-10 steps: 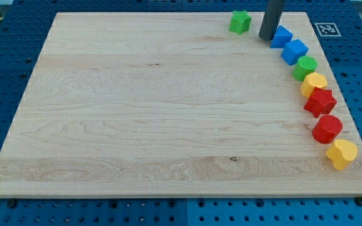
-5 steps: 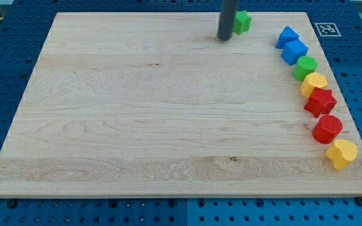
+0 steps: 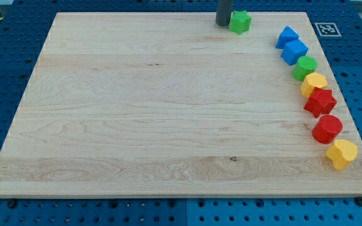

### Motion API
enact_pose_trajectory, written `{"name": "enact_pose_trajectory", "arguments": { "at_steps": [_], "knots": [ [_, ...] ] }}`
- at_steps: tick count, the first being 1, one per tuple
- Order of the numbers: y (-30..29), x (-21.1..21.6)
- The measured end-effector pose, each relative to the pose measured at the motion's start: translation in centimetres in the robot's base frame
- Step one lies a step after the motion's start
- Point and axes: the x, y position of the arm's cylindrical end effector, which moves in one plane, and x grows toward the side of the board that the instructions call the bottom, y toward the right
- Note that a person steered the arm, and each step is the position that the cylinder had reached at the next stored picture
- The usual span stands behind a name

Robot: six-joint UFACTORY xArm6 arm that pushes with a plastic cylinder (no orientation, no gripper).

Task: Push the green star to the top right

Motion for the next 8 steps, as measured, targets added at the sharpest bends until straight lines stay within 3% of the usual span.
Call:
{"name": "enact_pose_trajectory", "arguments": {
  "at_steps": [3, 8],
  "knots": [
    [0.6, 2.2],
    [6.9, 2.3]
  ]
}}
